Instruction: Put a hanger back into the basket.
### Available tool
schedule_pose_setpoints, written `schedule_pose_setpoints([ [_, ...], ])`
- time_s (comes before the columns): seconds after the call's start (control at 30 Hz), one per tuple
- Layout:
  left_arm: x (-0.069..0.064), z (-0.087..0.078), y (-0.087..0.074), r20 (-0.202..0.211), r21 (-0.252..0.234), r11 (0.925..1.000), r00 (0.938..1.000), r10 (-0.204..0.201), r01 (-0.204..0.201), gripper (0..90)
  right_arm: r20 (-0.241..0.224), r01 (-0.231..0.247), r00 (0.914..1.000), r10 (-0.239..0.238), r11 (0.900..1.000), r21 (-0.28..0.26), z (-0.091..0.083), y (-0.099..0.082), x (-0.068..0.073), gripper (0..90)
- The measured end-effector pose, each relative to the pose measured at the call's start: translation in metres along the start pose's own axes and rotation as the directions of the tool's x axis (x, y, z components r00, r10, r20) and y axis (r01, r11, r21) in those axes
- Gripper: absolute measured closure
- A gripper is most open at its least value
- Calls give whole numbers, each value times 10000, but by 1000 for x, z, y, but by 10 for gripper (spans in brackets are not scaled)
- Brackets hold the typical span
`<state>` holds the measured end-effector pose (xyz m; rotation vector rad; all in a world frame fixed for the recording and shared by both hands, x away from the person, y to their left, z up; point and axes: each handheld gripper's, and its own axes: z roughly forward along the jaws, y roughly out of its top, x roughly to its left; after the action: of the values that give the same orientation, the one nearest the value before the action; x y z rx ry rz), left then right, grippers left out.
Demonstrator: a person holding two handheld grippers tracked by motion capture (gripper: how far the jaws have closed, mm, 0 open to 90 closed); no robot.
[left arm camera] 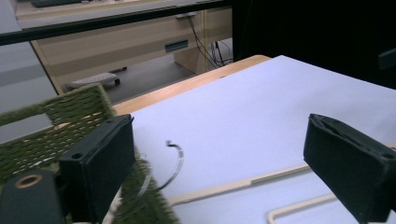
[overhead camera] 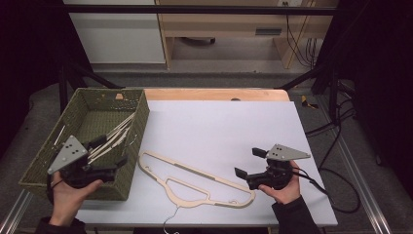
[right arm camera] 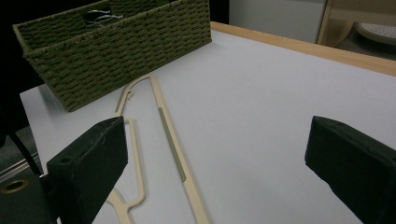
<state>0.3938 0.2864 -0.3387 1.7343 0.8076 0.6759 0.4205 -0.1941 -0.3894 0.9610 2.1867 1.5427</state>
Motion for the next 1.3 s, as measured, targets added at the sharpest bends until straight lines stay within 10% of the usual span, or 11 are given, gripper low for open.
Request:
schedule_pose_setpoints([
  [0.63, -68, 35, -49, 1166, 1096, 9930, 9915, -579, 450, 67, 40, 113, 9999, -114, 9997, 238, 4, -4, 5, 49],
  [1.3, -102, 65, -92, 1425, 3110, 9484, 9837, -1101, 611, 157, -424, 352, 9986, -319, 9963, 790, 26, -14, 22, 70],
])
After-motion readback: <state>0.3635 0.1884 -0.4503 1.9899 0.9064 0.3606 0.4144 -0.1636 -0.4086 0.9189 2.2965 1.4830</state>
